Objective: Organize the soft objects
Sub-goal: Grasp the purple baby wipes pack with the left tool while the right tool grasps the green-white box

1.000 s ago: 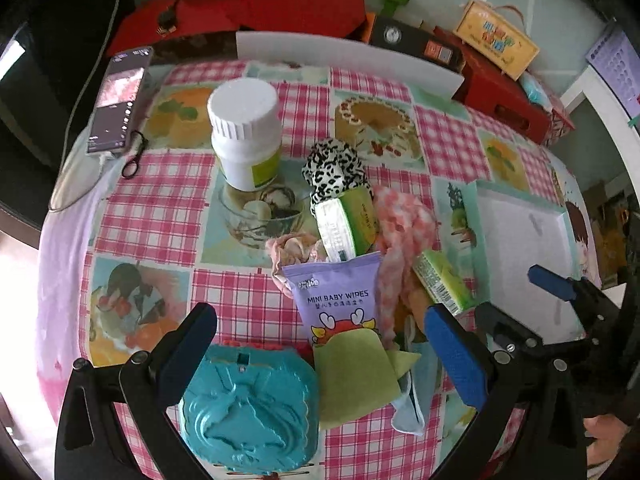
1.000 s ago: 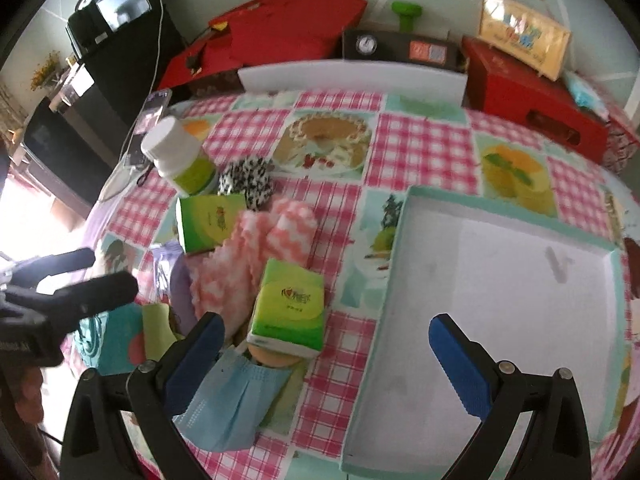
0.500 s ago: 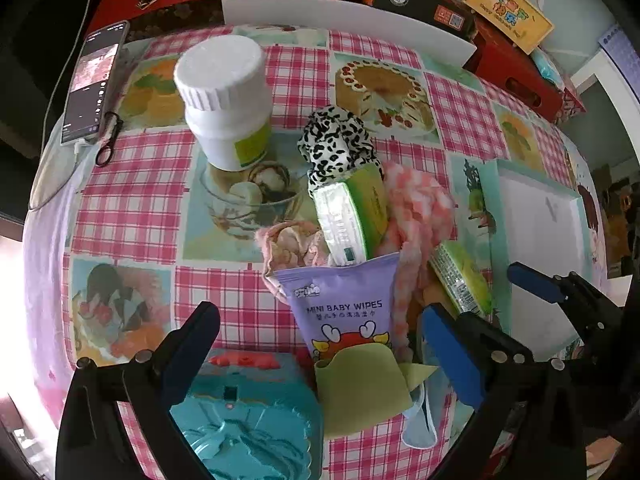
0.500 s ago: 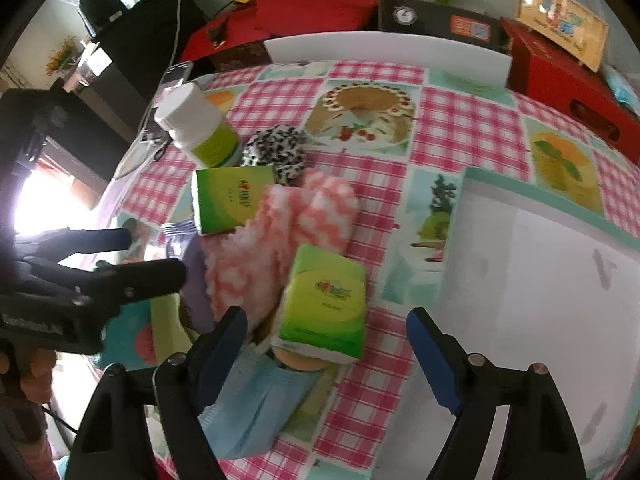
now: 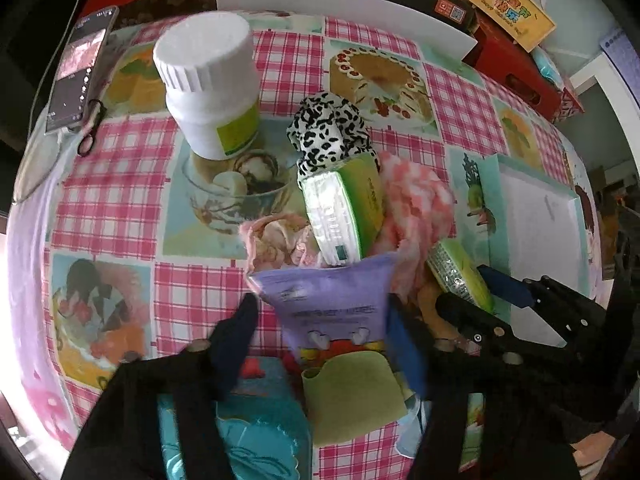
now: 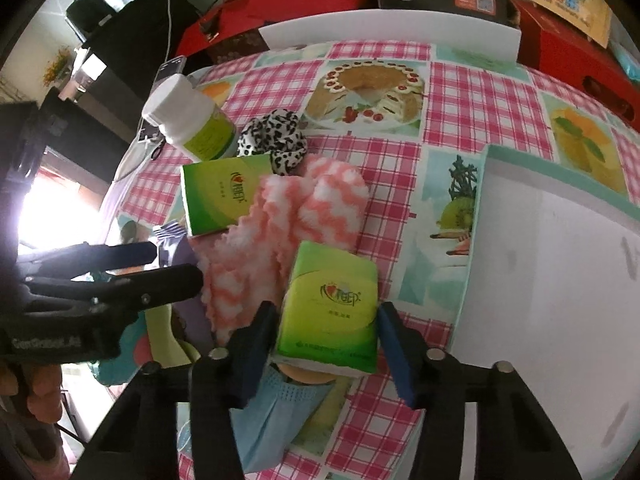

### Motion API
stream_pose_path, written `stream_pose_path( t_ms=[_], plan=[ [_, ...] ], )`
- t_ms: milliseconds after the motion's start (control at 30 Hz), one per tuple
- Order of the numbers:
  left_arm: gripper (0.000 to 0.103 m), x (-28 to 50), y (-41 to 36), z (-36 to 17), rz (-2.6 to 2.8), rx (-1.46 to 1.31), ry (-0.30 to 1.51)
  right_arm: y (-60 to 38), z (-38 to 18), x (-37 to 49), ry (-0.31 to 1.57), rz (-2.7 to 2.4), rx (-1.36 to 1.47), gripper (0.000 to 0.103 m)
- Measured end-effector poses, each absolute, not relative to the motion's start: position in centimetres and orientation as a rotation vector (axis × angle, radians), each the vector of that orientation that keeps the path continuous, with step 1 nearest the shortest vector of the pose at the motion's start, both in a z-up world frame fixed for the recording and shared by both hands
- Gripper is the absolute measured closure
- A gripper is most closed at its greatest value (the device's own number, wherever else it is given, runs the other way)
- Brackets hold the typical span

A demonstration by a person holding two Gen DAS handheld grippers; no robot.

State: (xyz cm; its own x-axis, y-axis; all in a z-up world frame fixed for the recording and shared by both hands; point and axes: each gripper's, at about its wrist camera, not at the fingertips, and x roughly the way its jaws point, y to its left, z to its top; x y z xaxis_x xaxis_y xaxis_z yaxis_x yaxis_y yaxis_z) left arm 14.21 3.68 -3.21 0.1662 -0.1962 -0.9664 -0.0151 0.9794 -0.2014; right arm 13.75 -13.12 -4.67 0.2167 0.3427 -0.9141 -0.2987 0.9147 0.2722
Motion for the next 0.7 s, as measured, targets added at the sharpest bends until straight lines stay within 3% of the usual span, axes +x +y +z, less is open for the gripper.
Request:
stream_pose_path(
  t_ms=[700],
  plan=[
    [0.046,12.2,4.7,-0.2,-0.057,-0.203,1.25,-14.0,-4.4,13.5,1.264,0.449,0.097,0.049]
  ],
)
